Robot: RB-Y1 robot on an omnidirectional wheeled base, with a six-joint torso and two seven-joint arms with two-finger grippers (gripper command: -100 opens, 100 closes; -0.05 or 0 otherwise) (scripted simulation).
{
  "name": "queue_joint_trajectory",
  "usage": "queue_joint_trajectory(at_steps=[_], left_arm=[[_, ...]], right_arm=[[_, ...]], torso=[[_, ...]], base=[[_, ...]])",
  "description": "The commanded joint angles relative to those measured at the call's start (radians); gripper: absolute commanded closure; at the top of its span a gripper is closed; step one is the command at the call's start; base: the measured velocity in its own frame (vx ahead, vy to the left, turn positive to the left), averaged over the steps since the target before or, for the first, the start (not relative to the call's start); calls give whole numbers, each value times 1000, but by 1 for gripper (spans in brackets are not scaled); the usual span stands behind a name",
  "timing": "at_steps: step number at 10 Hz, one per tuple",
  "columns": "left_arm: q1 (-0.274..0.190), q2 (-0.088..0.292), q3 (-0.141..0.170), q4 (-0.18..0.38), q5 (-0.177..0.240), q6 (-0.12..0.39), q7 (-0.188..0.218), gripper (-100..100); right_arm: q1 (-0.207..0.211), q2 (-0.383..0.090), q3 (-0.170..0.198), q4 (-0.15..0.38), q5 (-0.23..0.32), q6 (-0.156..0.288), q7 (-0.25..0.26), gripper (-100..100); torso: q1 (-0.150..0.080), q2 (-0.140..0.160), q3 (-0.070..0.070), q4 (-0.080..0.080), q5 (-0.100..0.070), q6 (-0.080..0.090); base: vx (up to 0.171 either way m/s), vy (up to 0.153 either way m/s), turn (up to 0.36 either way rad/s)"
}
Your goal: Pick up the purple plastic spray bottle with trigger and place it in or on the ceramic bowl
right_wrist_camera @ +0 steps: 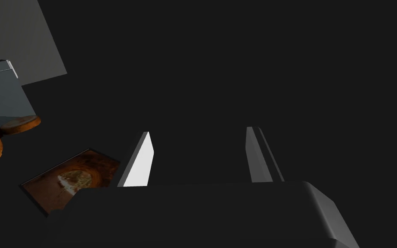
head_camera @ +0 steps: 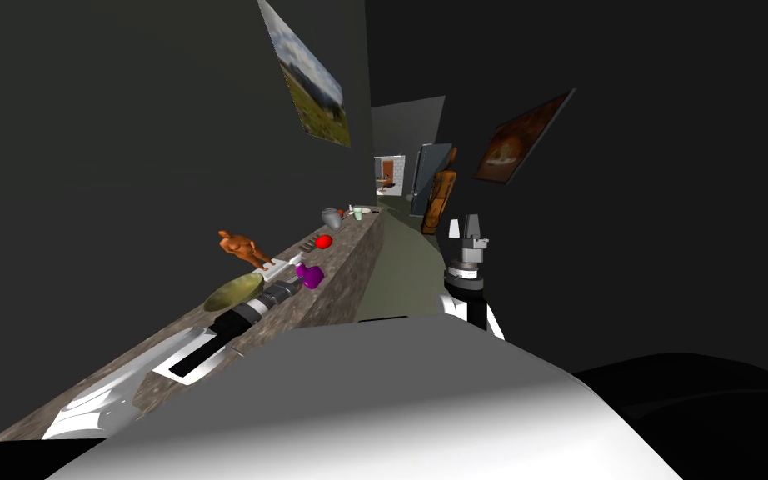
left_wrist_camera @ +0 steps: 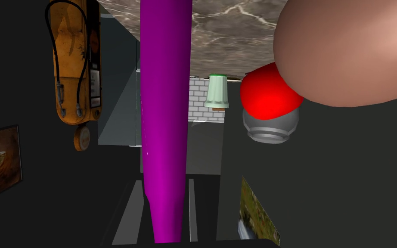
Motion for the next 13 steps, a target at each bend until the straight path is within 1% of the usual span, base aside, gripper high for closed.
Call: queue_joint_trajectory(at_steps=[1, 7, 8, 13], left_arm=[[8, 19, 19, 36, 9, -16, 23, 100], [1, 94, 88, 180, 46, -81, 92, 100], [1, 94, 88, 182, 46, -81, 92, 100], [-11, 163, 143, 324, 84, -147, 145, 100]], right_arm=[[0, 0, 0, 0, 0, 0, 0, 0], [0, 0, 0, 0, 0, 0, 0, 0], [0, 0, 0, 0, 0, 0, 0, 0], [0, 0, 0, 0, 0, 0, 0, 0]], torso=[[0, 0, 0, 0, 0, 0], [6, 0, 0, -1, 2, -1], [7, 0, 0, -1, 2, -1], [9, -1, 0, 0, 2, -1]], base=[[-116, -62, -149], [-94, -34, -124], [-58, -6, -39], [-81, 4, -122]])
